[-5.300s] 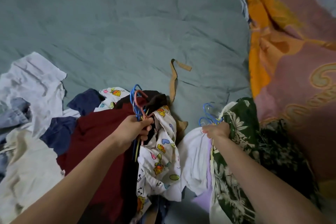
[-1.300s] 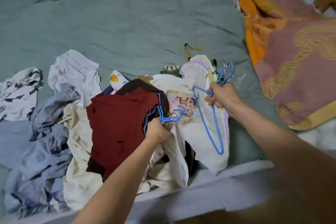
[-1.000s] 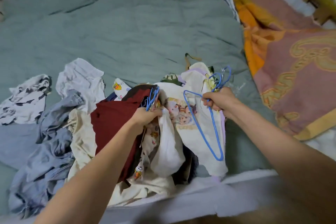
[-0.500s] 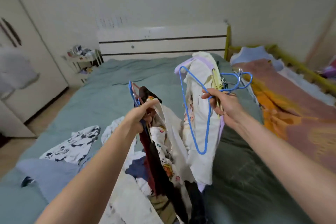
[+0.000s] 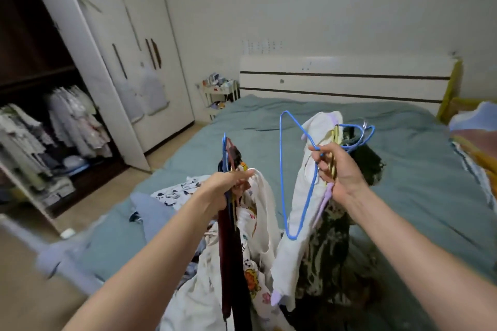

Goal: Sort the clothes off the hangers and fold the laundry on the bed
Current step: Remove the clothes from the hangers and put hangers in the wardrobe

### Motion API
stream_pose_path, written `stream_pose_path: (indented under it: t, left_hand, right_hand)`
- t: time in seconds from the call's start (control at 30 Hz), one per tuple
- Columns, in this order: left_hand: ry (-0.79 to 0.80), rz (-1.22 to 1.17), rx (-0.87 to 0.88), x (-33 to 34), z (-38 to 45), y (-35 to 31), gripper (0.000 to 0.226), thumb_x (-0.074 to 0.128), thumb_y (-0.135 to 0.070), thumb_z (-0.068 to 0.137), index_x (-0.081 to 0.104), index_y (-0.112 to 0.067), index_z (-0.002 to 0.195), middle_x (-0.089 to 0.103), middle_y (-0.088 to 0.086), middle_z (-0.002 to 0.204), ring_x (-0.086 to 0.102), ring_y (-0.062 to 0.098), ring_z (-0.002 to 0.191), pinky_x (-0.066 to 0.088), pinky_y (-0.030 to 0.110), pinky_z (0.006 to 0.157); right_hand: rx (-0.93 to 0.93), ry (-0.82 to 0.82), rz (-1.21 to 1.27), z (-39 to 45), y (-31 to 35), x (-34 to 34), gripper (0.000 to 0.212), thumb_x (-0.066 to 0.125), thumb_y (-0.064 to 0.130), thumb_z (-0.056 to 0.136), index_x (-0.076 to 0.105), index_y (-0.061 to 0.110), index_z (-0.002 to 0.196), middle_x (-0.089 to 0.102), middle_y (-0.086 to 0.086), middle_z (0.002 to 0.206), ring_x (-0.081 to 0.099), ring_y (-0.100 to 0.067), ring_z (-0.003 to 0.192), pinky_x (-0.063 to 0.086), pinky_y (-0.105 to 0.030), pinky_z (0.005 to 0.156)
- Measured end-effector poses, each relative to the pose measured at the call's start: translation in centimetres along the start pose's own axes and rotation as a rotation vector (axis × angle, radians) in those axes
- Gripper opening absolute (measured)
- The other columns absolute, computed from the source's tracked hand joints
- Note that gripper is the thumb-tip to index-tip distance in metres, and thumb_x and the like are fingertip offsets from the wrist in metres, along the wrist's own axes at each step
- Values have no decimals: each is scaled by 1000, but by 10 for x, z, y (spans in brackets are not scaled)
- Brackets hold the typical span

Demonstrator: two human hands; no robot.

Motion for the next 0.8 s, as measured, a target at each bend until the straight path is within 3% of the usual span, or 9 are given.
stream_pose_path:
  t: [0.13, 0.27, 0.4, 0.5, 0.6, 0.7, 0.8]
  left_hand:
    - [-92, -166, 5, -31, -4, 9, 22, 70, -11, 87, 54, -14, 72, 48, -2, 51, 50, 7, 37, 30, 15, 34]
    - [-106, -401, 69, -69, -7, 1, 32, 62, -7, 91, 43, -20, 70, 36, -6, 43, 35, 5, 35, 20, 13, 33]
    - [-69, -481, 98, -111, -23, -12, 28, 63, -6, 90, 45, -20, 74, 36, -7, 47, 33, 2, 35, 22, 12, 32]
    - [-41, -484, 90, -150, -34, -16, 19, 62, -5, 90, 54, -15, 76, 51, -6, 51, 42, 1, 36, 25, 11, 31]
    - [-70, -509, 77, -202, -35, -14, 11, 67, -8, 88, 58, -12, 82, 60, 2, 73, 47, 1, 38, 27, 10, 33]
    - [-130, -534, 74, -271, -28, -13, 16, 69, -11, 86, 54, -13, 80, 48, -1, 64, 37, 1, 35, 28, 10, 34]
    - [-132, -569, 55, -346, -17, -18, 14, 66, -8, 87, 54, -10, 80, 51, 2, 66, 36, 1, 33, 33, 10, 34]
  right_hand:
    - [85, 103, -66, -5, -20, 34, 10, 58, 9, 86, 66, 2, 86, 62, 0, 61, 39, -2, 38, 24, -10, 34]
    - [88, 251, -243, -12, -53, 77, 8, 68, 8, 83, 70, 1, 83, 66, -7, 69, 39, -4, 40, 23, -10, 33]
    - [117, 372, -323, -16, -85, 133, 7, 67, 4, 85, 68, -3, 84, 57, -5, 59, 31, -2, 32, 21, -10, 31]
    - [149, 497, -369, -21, -109, 185, 3, 64, 3, 88, 63, 0, 87, 50, -3, 54, 28, -3, 31, 20, -11, 31]
    - [153, 586, -449, -29, -141, 242, 9, 61, 0, 89, 68, 4, 89, 51, -4, 51, 29, -4, 31, 22, -12, 31]
    - [143, 610, -523, -38, -176, 305, 13, 59, -4, 88, 71, 2, 89, 51, -4, 49, 30, -5, 32, 23, -13, 32]
    - [124, 603, -579, -39, -209, 375, 16, 60, -6, 86, 69, 5, 78, 51, -2, 46, 31, -6, 31, 24, -14, 32]
Point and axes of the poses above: each hand's wrist, its own z-axis towards the middle knuckle, its own x-axis out of the palm, y = z × x, the point moved 1 cm from there along z, towards the middle knuckle
